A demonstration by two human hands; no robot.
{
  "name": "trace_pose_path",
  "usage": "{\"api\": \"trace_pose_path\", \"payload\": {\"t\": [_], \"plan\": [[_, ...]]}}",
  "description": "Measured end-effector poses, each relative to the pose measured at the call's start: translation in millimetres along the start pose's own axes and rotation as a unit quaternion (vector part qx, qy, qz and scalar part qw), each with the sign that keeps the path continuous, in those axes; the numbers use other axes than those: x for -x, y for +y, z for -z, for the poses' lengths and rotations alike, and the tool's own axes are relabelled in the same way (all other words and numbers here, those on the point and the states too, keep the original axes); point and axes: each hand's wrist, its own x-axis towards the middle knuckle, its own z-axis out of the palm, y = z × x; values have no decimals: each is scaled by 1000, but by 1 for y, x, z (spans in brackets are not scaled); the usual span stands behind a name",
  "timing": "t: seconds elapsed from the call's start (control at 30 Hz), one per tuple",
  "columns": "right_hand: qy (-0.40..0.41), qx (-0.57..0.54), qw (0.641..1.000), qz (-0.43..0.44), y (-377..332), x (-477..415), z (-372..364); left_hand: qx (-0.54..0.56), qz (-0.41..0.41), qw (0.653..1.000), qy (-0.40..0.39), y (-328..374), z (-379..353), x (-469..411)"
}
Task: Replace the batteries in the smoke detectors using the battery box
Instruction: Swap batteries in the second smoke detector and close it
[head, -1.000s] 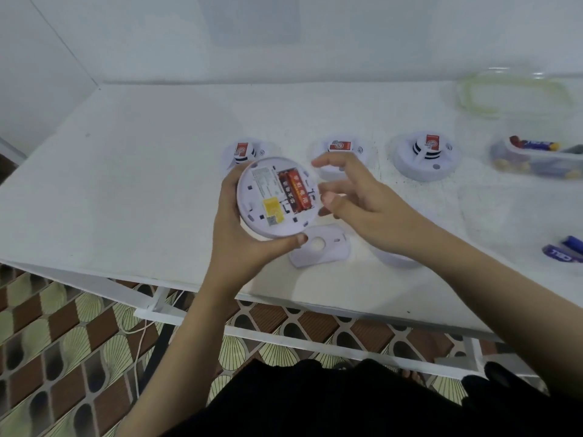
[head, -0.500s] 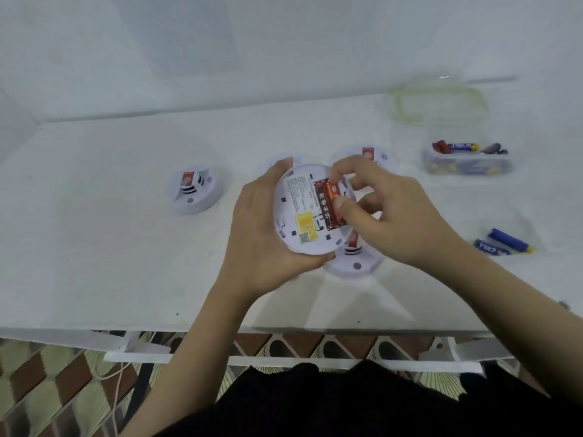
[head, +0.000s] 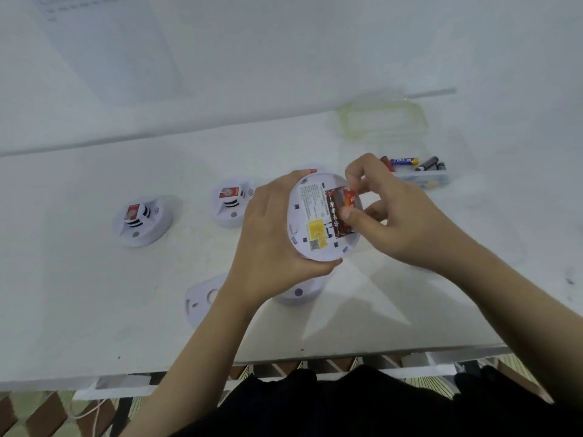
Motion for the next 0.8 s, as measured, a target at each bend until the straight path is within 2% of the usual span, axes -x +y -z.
{"api": "trace_pose_path", "payload": {"t": [0.13, 0.23, 0.33, 0.43, 0.57, 0.63, 0.8], "plan": [[108, 108, 986, 72, 17, 3, 9, -2, 3, 1000, -31, 5, -18, -15], [181, 75, 976, 94, 26, 9, 17, 6, -3, 1000, -18, 13, -26, -23], [208, 40, 974, 85, 31, 18, 27, 3, -24, 999, 40, 15, -33, -22], [160, 35, 985, 61, 42, 28, 45, 17, -3, 999, 47, 12, -38, -24], [-13, 90, 996, -4, 70, 45, 62, 49, 16, 998, 22, 14, -42, -30], [-57, 113, 991, -31, 80, 51, 63, 53, 12, 998, 7, 16, -47, -31], [5, 138, 990, 32, 77, 49, 67, 70, 5, 997, -24, 27, -58, -33]]}}
